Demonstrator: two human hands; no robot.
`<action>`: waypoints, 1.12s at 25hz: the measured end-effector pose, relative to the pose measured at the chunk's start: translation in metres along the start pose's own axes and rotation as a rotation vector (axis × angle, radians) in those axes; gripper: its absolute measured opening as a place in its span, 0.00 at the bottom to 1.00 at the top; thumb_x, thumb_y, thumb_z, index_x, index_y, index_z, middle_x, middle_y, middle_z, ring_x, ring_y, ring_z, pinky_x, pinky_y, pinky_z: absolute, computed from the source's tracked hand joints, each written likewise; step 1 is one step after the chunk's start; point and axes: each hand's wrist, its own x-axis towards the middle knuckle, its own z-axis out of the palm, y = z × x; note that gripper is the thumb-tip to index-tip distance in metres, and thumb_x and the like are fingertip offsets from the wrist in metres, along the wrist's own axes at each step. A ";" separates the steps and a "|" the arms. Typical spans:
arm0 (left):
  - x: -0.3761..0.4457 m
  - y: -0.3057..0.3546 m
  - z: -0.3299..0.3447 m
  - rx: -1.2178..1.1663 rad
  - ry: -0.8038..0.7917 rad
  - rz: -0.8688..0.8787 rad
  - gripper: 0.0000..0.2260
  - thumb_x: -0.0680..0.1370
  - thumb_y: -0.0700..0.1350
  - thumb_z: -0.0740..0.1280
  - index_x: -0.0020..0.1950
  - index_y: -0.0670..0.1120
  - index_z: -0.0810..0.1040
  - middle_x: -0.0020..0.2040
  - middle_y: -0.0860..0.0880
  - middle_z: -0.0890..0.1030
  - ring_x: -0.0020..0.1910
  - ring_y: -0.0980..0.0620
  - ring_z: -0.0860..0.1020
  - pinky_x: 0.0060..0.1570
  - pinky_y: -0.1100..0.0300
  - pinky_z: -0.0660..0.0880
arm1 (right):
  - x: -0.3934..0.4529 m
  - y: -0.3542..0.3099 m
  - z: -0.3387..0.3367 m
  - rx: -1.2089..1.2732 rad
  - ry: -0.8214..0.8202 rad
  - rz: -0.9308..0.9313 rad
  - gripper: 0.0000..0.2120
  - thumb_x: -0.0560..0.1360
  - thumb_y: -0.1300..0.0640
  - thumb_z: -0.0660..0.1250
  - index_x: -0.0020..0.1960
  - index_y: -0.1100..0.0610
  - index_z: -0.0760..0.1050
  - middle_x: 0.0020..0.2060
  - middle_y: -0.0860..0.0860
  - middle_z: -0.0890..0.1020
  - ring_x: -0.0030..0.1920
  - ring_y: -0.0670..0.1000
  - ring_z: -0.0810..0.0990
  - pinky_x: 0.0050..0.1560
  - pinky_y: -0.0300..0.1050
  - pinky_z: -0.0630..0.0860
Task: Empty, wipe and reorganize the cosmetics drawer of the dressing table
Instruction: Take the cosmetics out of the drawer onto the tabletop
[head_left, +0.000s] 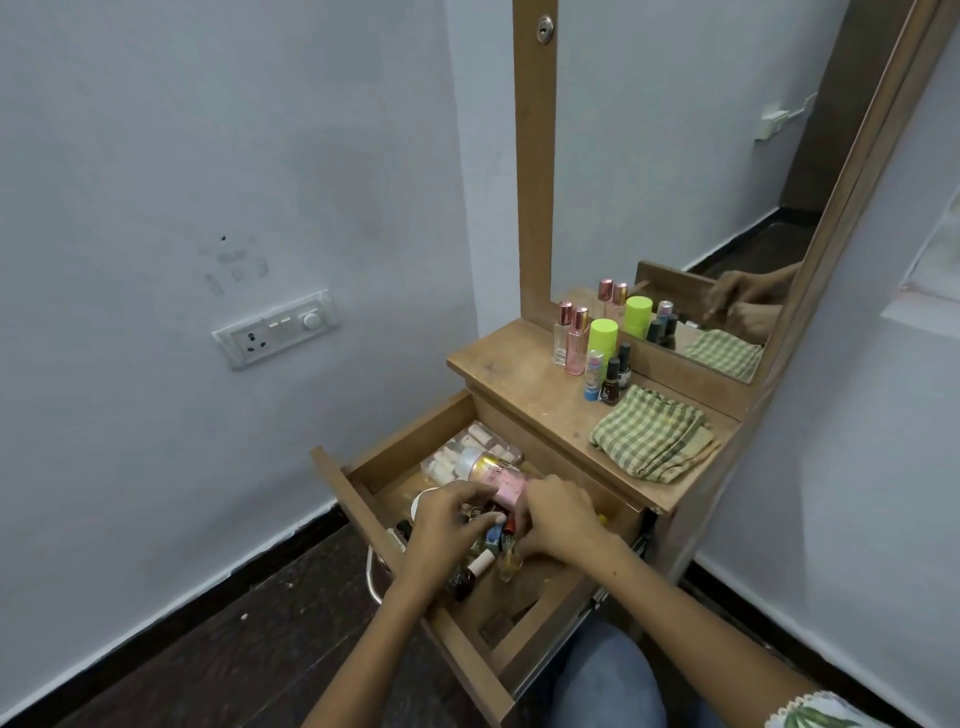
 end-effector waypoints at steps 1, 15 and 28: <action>-0.001 0.001 -0.001 -0.016 -0.017 -0.015 0.15 0.68 0.47 0.76 0.54 0.50 0.83 0.49 0.59 0.83 0.48 0.65 0.79 0.50 0.67 0.77 | 0.001 0.002 -0.007 0.072 0.052 -0.002 0.11 0.67 0.51 0.76 0.48 0.52 0.83 0.50 0.49 0.82 0.51 0.50 0.80 0.50 0.43 0.77; -0.007 0.015 -0.015 -0.223 0.181 -0.150 0.12 0.65 0.41 0.79 0.41 0.55 0.83 0.37 0.58 0.84 0.38 0.62 0.82 0.39 0.68 0.77 | -0.004 0.014 -0.005 0.330 0.168 0.030 0.17 0.67 0.57 0.77 0.55 0.54 0.80 0.48 0.48 0.84 0.45 0.46 0.83 0.46 0.38 0.79; -0.005 0.011 -0.014 -0.185 0.309 -0.186 0.10 0.64 0.46 0.79 0.43 0.53 0.84 0.41 0.59 0.83 0.44 0.66 0.80 0.45 0.69 0.73 | 0.005 -0.019 0.026 -0.533 -0.167 -0.178 0.11 0.77 0.64 0.64 0.59 0.59 0.74 0.56 0.56 0.79 0.56 0.57 0.79 0.47 0.48 0.73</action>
